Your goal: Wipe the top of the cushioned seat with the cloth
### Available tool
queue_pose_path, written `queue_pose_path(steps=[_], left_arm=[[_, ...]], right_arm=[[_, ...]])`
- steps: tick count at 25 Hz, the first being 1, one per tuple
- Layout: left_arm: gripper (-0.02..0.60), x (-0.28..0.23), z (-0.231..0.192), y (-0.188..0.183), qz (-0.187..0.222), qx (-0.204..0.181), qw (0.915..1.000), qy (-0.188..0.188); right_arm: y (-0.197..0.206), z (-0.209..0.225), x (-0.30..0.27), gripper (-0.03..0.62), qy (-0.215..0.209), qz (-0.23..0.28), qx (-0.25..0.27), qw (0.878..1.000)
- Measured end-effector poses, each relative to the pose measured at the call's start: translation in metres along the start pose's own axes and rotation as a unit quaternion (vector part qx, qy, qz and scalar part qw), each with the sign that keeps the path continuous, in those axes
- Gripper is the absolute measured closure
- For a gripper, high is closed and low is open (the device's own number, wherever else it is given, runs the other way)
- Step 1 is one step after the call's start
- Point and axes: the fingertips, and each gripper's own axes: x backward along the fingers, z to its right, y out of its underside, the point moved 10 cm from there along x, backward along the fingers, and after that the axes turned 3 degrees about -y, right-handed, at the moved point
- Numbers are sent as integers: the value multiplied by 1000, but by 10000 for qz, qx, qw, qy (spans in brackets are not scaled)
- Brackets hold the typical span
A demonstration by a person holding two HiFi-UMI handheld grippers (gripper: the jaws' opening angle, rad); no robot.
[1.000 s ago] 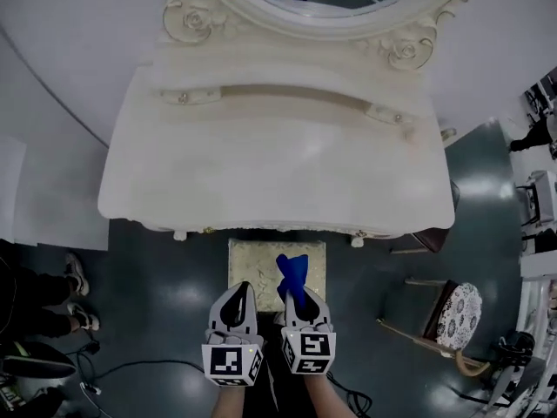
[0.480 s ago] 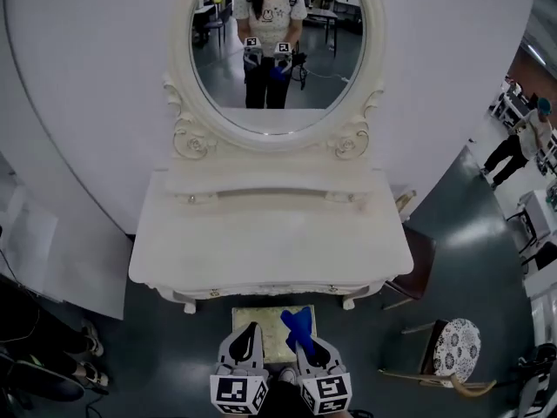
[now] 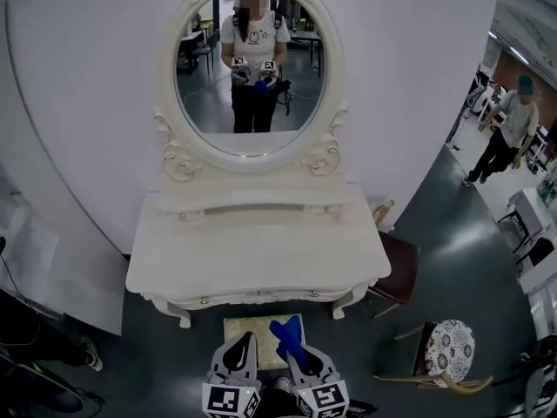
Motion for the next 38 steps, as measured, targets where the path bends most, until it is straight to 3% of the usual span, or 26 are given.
queue_pose_path(steps=[17,25,30,38], left_arm=[[589,8,21,1,-88,-64,9994,320],[589,9,27,2,-89,-96,9988,467],[588,3,19,-3,118,-156,9987,476],[589,34,24,6,-54,-150,9989,436]], right_arm=[[-6,16,25,533,55,231,166,9996],[-9,-4,31,533,208,235,-24,9995],[-17,-3,21,533,250,388,188,9988],[-7,-28,34,533,135,206,103,9996]])
